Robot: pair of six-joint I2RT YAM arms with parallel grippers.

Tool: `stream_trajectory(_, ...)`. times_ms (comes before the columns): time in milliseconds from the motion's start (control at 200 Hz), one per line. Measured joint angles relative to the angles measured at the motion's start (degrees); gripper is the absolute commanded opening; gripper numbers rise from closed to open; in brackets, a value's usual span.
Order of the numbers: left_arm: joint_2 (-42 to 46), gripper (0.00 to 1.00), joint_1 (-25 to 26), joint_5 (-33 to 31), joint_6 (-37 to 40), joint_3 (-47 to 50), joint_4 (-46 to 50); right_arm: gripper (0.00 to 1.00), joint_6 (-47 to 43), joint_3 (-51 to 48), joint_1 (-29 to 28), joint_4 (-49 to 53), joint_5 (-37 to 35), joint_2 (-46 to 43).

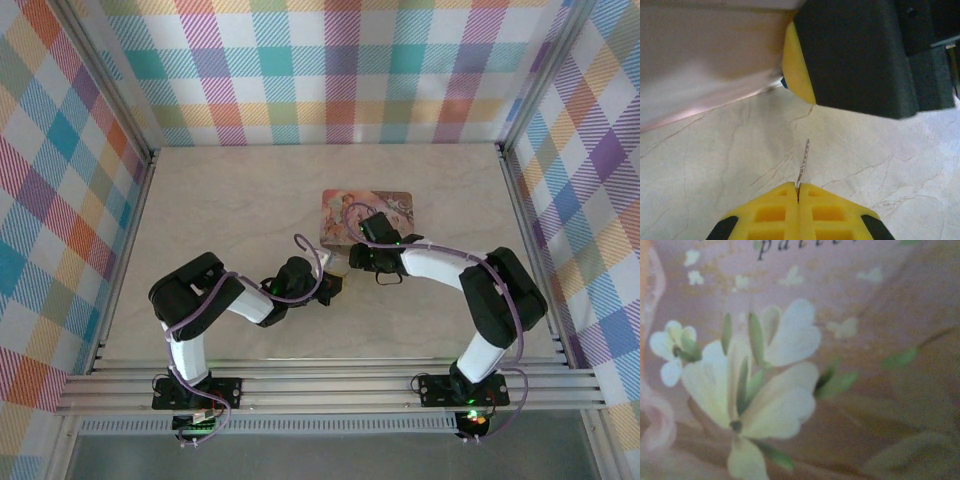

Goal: Unlock the padlock with the key

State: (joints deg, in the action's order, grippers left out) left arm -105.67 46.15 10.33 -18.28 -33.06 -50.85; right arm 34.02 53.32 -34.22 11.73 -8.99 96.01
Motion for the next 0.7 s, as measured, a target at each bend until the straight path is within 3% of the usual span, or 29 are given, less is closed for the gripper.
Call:
stream_trajectory(285, 1.44, 0.0, 0.0, -0.22, 0.2, 0.42, 1.27, 0.38, -0.5, 0.72, 0.0, -0.17, -1.57, 0.31)
stream_trajectory(445, 2.34, 0.0, 0.0, -0.22, 0.79, 0.7, 1.46, 0.37, -0.7, 0.81, -0.15, -1.57, -2.1, 1.81)
stream_trajectory(700, 4.0, 0.0, 0.0, -0.39, 1.68, 1.09, 2.95, 0.11, -3.1, 0.79, -0.26, -3.54, -2.58, 2.82)
